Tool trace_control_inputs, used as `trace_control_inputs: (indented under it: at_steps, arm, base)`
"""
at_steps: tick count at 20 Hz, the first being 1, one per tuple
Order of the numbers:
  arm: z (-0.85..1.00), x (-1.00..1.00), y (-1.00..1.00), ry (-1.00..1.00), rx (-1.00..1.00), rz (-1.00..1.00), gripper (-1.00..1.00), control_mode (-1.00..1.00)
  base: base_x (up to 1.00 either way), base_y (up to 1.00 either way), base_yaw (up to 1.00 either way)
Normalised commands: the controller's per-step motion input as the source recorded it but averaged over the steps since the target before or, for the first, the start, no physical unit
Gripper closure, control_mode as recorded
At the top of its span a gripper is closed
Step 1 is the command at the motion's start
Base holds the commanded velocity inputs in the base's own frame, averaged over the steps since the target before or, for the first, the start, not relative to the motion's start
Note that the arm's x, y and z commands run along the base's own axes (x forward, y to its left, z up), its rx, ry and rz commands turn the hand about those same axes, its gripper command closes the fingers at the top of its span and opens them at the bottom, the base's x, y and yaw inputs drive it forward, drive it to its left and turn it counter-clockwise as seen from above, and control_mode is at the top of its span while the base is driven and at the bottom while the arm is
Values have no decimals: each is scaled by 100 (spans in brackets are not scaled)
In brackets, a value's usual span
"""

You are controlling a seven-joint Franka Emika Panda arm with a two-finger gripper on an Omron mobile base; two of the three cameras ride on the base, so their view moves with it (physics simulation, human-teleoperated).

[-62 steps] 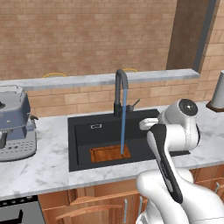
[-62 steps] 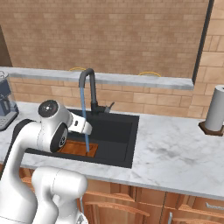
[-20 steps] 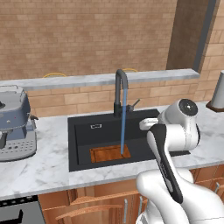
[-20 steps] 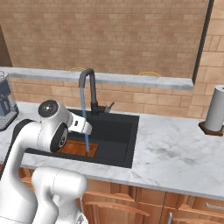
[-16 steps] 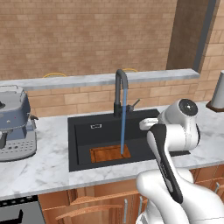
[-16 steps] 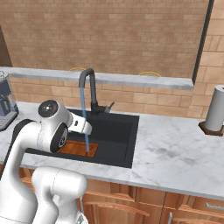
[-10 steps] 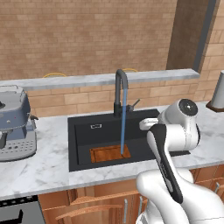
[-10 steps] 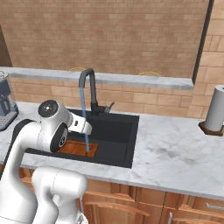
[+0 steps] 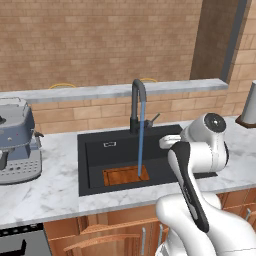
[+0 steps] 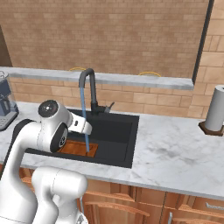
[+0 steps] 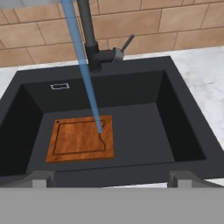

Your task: Turn on the sink faucet with hot water and rinse the cutting board for ten seconds, then turn off the faucet. Push the cutting board to reach the water if necessary.

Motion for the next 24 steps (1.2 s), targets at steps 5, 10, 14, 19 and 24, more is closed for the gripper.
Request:
trace_control_inputs:
  at_steps: [5,10,14,19,24]
  arm:
    - [0,0,0,0,0,0,-100,-100]
    - [0,0,0,0,0,0,-100,-100]
    - [0,0,0,0,0,0,-100,-100]
    - [0,0,0,0,0,0,-100,-100]
    - [0,0,0,0,0,0,-100,-100]
  base:
    - [0,0,0]
    - [0,0,0]
    - [0,0,0]
    - [0,0,0]
    - [0,0,0]
